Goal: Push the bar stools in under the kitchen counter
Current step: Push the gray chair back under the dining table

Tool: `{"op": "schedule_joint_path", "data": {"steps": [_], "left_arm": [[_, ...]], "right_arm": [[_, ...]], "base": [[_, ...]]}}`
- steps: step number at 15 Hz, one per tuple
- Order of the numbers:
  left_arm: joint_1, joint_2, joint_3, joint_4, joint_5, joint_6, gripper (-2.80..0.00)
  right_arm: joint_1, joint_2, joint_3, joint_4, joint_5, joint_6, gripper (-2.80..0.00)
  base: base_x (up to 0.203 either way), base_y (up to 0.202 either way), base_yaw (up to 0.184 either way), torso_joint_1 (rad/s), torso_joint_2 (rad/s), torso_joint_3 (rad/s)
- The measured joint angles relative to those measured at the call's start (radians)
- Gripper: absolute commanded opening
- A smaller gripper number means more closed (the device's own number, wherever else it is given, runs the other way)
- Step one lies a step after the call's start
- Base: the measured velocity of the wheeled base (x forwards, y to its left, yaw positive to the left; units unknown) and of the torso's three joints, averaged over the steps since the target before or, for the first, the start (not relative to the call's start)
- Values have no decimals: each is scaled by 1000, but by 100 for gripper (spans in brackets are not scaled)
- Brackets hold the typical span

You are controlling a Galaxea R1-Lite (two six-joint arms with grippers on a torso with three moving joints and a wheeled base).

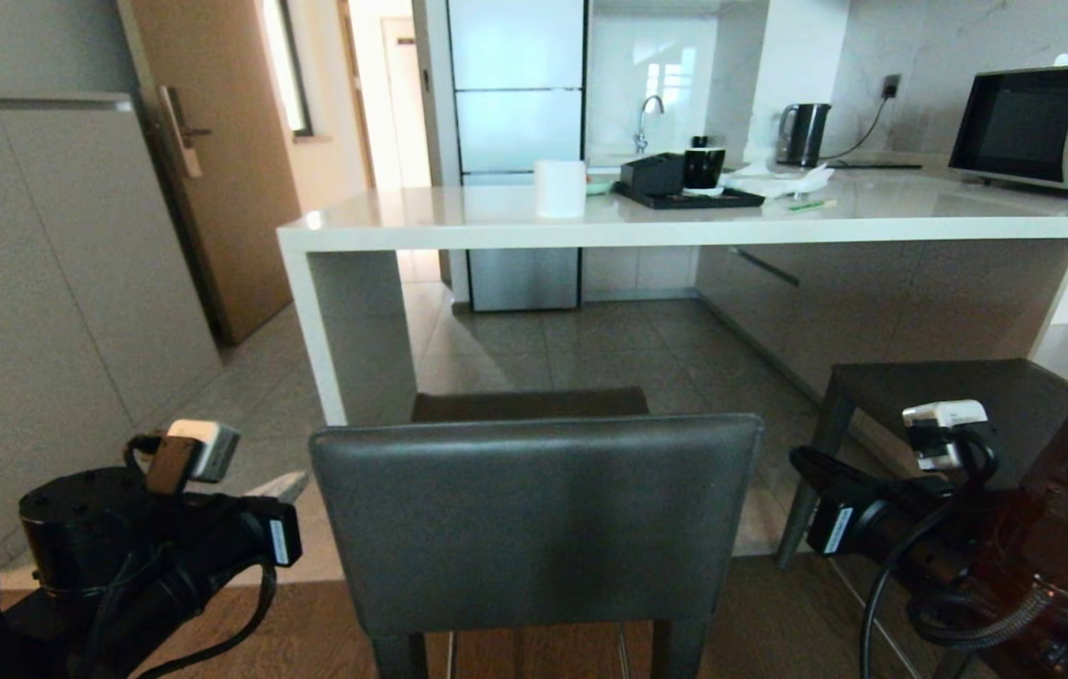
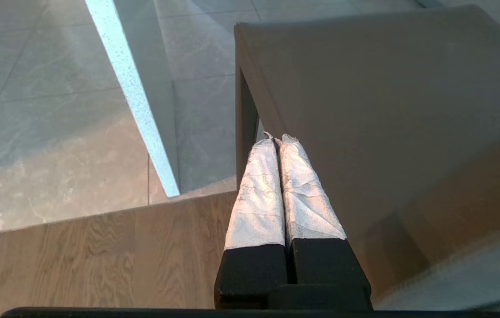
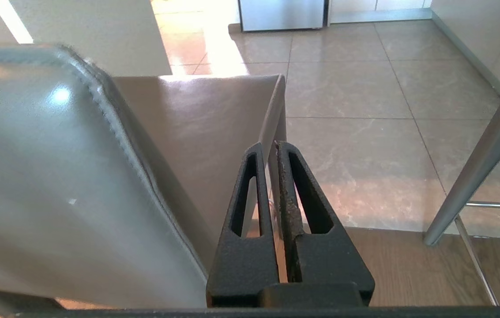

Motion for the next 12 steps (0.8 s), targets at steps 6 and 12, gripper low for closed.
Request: {"op": "schedule_joint_path", "data": {"steps": [6, 12], "left_arm": [[-15, 38, -38, 0, 0, -12, -280], [-106, 59, -86, 0, 94, -64, -280]], "right_arm": [[10, 39, -42, 0, -33, -3, -280], [45, 69, -71, 0, -51, -1, -280]], "base": [[0, 0, 0, 0, 0, 0], [0, 0, 0, 0, 0, 0]]}}
